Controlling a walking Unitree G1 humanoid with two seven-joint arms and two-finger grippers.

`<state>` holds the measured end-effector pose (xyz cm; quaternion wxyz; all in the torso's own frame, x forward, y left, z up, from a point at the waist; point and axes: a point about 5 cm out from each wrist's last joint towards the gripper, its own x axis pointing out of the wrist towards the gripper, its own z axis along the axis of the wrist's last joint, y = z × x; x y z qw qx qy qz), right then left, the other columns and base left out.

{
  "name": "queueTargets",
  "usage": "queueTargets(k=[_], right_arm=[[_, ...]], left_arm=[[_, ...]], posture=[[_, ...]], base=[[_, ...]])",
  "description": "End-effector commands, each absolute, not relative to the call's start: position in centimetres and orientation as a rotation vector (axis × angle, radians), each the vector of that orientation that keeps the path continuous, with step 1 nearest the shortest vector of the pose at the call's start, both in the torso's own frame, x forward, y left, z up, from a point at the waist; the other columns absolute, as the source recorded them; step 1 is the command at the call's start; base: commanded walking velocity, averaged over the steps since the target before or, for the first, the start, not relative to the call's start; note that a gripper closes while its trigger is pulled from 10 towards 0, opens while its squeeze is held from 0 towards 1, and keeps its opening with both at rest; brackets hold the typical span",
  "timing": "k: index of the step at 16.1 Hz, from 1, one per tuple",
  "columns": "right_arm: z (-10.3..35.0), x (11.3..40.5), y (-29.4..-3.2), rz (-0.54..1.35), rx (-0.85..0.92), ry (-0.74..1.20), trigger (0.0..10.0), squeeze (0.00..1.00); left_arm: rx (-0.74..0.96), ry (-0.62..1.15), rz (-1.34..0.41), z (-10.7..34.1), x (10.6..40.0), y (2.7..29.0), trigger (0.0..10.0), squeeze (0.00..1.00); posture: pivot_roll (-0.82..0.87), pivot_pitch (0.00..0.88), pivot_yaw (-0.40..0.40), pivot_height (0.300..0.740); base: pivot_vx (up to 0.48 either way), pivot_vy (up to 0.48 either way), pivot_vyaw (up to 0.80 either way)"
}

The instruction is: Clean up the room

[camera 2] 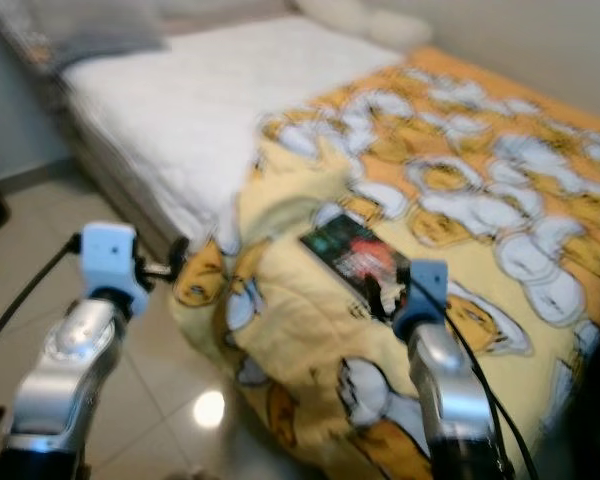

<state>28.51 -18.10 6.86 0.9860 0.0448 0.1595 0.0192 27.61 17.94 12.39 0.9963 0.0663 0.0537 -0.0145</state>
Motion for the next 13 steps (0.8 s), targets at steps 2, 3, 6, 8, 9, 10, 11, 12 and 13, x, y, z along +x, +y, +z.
queueTargets(k=[2,3,6,8,9,10,11,12,13], right_arm=[[7.0,28.6,-17.1,0.077,0.095,0.317,10.0,0.0],[6.9,28.6,-17.1,0.082,0.094,0.321,10.0,0.0],[6.9,28.2,-17.1,0.133,0.109,0.346,10.0,0.0],[7.2,27.9,-17.0,0.177,0.142,0.357,10.0,0.0],[7.2,27.8,-16.9,0.198,0.153,0.364,10.0,0.0],[7.1,27.6,-16.9,0.224,0.164,0.38,10.0,0.0],[7.1,27.5,-17.0,0.235,0.172,0.383,10.0,0.0],[6.9,27.2,-17.0,0.295,0.228,0.411,10.0,0.11],[6.9,27.1,-16.9,0.348,0.206,0.431,10.0,1.0]], left_arm=[[0.145,0.118,-0.017,12.2,27.4,18.4,10.0,0.87],[0.15,0.12,-0.026,12.2,27.4,18.3,10.0,0.87],[0.181,0.121,-0.124,12.2,27.0,17.4,10.0,0.86],[0.206,0.127,-0.173,12.4,26.6,17.2,10.0,0.85],[0.221,0.127,-0.206,12.5,26.3,17.2,10.0,0.85],[0.226,0.134,-0.251,12.4,26.0,17.3,10.0,0.85],[0.227,0.138,-0.273,12.3,25.8,17.3,10.0,0.85],[0.234,0.148,-0.335,12.2,25.6,17.3,10.0,0.85],[0.234,0.16,-0.376,12.2,25.7,17.2,10.0,0.84]], posture=[[0.04,0.0,-0.051,0.74],[0.04,0.0,-0.051,0.74],[0.05,0.0,-0.055,0.74],[0.05,0.0,-0.054,0.74],[0.05,0.0,-0.055,0.74],[0.05,0.0,-0.054,0.74],[0.05,0.0,-0.05,0.74],[0.04,0.0,-0.043,0.74],[0.03,0.0,-0.034,0.74]], base=[[0.39,0.0,0.0],[0.371,0.0,0.0],[0.202,0.0,0.0],[0.0,0.0,0.0],[0.0,0.0,0.0],[0.0,0.0,0.0],[0.0,0.0,0.0],[0.0,0.0,0.0],[0.0,0.0,0.0]])
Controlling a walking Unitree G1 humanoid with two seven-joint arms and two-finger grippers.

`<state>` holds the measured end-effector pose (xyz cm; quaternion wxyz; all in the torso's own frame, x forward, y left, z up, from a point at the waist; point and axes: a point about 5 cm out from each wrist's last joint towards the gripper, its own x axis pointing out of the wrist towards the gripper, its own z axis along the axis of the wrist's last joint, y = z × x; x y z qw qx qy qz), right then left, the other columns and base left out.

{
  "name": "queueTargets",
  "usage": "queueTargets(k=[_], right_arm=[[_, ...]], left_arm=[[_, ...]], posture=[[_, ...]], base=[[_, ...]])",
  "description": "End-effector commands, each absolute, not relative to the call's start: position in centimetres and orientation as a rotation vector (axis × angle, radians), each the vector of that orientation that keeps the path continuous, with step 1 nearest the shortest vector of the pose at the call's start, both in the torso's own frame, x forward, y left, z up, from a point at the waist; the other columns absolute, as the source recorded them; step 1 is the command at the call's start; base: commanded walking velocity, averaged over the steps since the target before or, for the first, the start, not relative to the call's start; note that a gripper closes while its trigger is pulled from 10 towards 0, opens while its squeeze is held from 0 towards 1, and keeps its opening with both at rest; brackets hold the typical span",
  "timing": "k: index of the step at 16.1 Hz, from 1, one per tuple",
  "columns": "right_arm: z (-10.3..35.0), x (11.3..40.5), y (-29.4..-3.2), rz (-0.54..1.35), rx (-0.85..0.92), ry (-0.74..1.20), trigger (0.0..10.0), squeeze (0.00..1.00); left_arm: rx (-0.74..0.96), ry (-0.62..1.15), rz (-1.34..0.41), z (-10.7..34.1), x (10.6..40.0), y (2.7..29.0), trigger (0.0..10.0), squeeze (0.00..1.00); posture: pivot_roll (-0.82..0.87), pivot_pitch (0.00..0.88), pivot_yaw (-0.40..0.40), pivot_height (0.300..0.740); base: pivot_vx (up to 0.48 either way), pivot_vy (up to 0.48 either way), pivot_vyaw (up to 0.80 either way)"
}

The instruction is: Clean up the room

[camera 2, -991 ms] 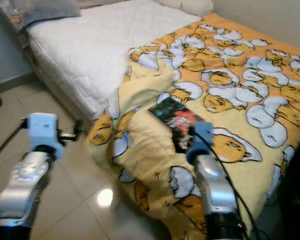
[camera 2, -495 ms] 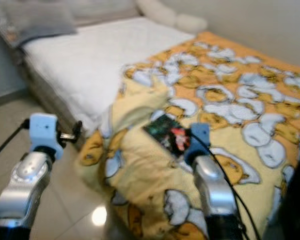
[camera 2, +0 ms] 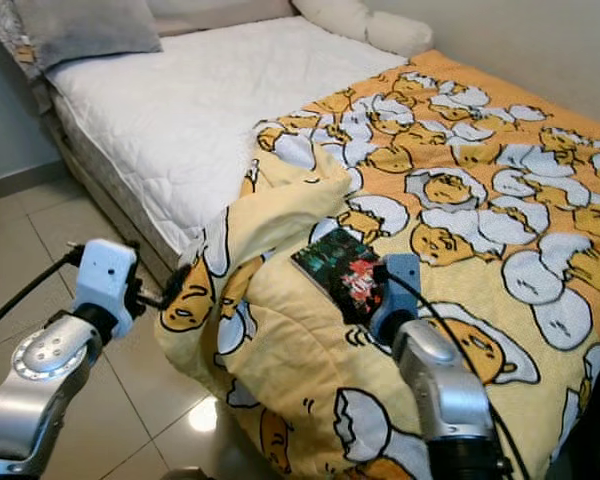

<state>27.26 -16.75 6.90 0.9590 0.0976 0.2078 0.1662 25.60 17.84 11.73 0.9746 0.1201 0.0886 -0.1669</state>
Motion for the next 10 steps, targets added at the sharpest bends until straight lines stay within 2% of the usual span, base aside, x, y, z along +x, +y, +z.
queueTargets(k=[1,4,7,10], right_arm=[[6.6,27.0,-16.8,0.397,0.168,0.461,10.0,1.0],[5.6,27.2,-16.4,0.509,0.056,0.551,10.0,1.0],[4.9,27.5,-15.8,0.641,0.019,0.634,10.0,1.0],[3.6,29.3,-14.9,0.648,-0.018,0.691,10.0,1.0]], left_arm=[[0.247,0.175,-0.42,12.1,25.8,17.0,10.0,0.83],[0.294,0.226,-0.581,11.7,25.4,16.5,10.0,0.82],[0.345,0.305,-0.705,11.0,24.7,16.6,10.0,0.81],[0.39,0.388,-0.792,10.4,23.9,17.3,10.0,0.81]], posture=[[0.03,0.0,-0.034,0.74],[0.03,0.0,-0.02,0.74],[0.03,0.0,-0.019,0.74],[0.04,0.0,-0.006,0.74]], base=[[0.0,0.0,0.0],[0.0,0.0,0.0],[0.0,0.0,0.0],[0.0,0.0,0.0]])
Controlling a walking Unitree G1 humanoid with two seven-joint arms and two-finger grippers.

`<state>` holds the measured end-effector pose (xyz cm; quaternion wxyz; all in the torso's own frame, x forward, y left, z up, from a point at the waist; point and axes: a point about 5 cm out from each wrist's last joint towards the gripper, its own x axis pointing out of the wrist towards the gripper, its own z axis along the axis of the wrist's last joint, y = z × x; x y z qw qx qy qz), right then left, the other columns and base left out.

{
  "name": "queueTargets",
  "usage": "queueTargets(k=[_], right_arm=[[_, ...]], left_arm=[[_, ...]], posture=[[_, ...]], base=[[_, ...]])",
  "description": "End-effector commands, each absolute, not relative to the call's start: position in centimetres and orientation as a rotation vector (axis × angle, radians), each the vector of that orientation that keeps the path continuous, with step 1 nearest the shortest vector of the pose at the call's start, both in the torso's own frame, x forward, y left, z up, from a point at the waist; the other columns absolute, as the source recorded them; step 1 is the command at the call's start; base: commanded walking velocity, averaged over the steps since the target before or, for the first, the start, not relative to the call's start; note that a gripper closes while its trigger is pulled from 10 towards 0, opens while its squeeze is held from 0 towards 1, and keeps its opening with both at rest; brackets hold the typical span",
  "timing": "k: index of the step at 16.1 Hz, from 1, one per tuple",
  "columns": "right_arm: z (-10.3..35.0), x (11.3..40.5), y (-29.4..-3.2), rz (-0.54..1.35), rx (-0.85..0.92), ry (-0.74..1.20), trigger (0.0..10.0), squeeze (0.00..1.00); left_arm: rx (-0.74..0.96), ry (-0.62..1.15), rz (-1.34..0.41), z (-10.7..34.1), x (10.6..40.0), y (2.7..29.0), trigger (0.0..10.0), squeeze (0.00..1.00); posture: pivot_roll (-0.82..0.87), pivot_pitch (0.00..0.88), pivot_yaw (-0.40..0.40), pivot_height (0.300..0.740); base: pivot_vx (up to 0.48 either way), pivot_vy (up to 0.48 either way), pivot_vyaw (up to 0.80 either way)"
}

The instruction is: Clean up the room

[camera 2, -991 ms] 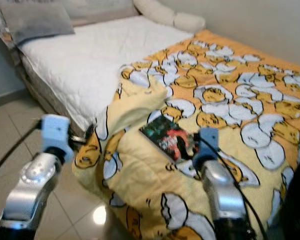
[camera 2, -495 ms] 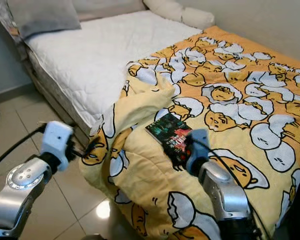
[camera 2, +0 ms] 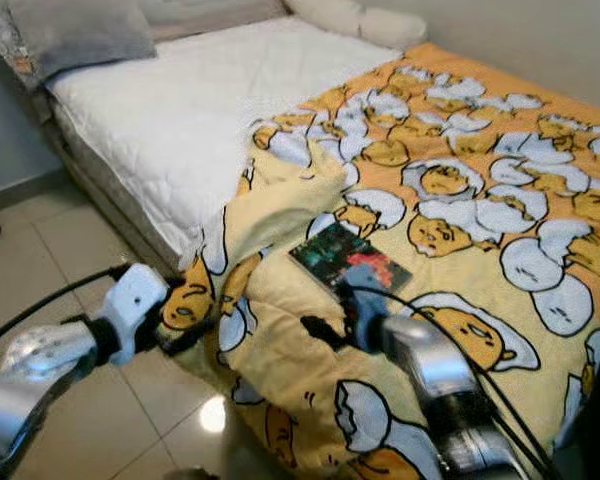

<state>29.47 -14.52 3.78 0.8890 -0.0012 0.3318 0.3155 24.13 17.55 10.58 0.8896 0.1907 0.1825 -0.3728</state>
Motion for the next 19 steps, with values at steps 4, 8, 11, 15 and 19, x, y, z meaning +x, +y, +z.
queueTargets(k=[4,8,11,15,19], right_arm=[[2.5,30.3,-14.3,0.602,-0.014,0.749,10.0,1.0],[2.0,30.9,-15.8,0.471,-0.048,0.736,10.0,1.0],[2.3,31.4,-19.2,0.267,-0.053,0.698,10.0,1.0],[2.9,31.6,-23.0,0.031,-0.038,0.644,10.0,1.0],[2.7,31.5,-21.4,0.157,0.156,0.648,10.0,1.0]], left_arm=[[0.406,0.429,-0.811,10.2,23.6,17.9,10.0,0.8],[0.412,0.443,-0.811,10.1,23.5,18.2,10.0,0.81],[0.415,0.449,-0.819,9.9,23.5,18.1,10.0,0.8],[0.421,0.451,-0.83,9.7,23.6,17.9,10.0,0.8],[0.422,0.461,-0.835,9.7,23.3,18.0,10.0,0.8]], posture=[[0.06,0.0,-0.017,0.74],[0.06,0.0,-0.017,0.74],[0.05,0.0,-0.008,0.74],[0.05,0.0,-0.001,0.74],[0.05,0.0,0.002,0.74]], base=[[0.0,0.0,0.0],[0.0,0.0,0.0],[0.0,0.0,0.0],[0.0,0.0,0.0],[0.0,0.0,0.0]])
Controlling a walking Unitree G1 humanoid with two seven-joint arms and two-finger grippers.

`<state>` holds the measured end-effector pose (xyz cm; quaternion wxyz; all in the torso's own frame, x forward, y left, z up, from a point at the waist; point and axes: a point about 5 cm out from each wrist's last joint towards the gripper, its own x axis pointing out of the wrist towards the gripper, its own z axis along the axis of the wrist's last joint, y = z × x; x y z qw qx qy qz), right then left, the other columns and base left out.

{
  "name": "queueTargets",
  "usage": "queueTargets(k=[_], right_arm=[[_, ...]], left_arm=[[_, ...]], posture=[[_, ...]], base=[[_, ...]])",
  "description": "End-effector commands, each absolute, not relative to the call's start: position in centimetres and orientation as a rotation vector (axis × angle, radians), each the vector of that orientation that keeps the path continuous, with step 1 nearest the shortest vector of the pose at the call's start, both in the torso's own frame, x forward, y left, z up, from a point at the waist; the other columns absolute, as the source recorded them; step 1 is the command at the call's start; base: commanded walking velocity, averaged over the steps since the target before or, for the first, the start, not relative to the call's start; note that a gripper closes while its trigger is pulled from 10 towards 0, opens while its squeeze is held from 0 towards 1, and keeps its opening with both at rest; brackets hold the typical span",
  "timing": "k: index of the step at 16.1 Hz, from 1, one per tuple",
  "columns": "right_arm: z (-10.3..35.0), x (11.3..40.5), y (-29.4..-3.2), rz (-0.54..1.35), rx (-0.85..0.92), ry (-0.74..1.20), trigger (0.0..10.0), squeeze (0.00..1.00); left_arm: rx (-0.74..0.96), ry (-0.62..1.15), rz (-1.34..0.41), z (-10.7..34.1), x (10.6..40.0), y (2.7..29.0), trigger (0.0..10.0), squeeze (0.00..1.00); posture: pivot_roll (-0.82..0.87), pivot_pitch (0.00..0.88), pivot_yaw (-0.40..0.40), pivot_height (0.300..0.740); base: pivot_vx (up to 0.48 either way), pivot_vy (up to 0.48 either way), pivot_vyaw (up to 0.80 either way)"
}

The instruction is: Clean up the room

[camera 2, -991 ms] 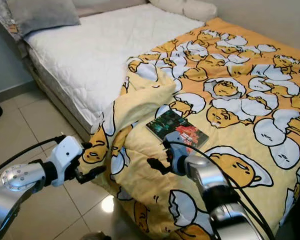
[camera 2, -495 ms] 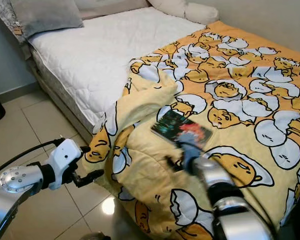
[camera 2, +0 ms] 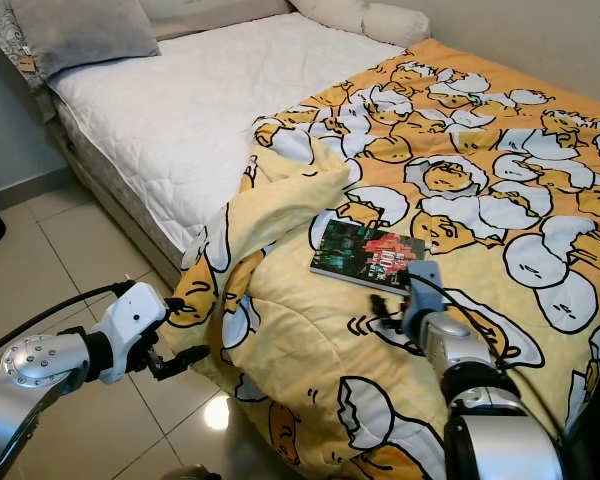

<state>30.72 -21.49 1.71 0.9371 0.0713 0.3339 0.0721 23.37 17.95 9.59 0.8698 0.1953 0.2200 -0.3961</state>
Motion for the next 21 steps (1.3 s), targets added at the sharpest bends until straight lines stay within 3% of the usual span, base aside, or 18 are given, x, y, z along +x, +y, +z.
queueTargets(k=[1,6,7,8,16,21], right_arm=[[2.5,31.5,-20.0,0.228,0.29,0.66,10.0,1.0],[2.3,31.9,-16.7,0.159,0.694,0.647,10.0,1.0],[2.3,32.1,-16.3,0.117,0.768,0.626,10.0,0.85],[2.4,32.3,-16.4,0.046,0.863,0.594,10.0,0.0],[3.1,33.1,-17.4,-0.183,1.144,0.43,10.0,0.0],[3.4,33.4,-18.0,-0.212,1.132,0.408,10.0,0.0]], left_arm=[[0.421,0.464,-0.837,9.7,23.2,18.0,10.0,0.8],[0.39,0.441,-0.828,10.0,23.0,17.9,10.0,0.81],[0.381,0.429,-0.825,10.2,22.9,17.9,10.0,0.8],[0.366,0.412,-0.821,10.5,22.8,17.8,10.0,0.81],[0.255,0.376,-0.919,11.9,21.8,16.6,10.0,0.81],[0.236,0.381,-0.945,12.5,21.4,16.2,10.0,0.82]], posture=[[0.05,0.0,0.004,0.74],[0.07,0.0,-0.003,0.74],[0.08,0.0,-0.004,0.74],[0.09,0.0,-0.004,0.74],[0.12,0.0,0.01,0.74],[0.15,0.0,0.004,0.74]], base=[[0.0,0.0,0.0],[0.0,0.0,0.0],[0.0,0.0,0.0],[0.0,0.0,0.0],[0.0,0.0,0.0],[0.0,0.0,0.0]])
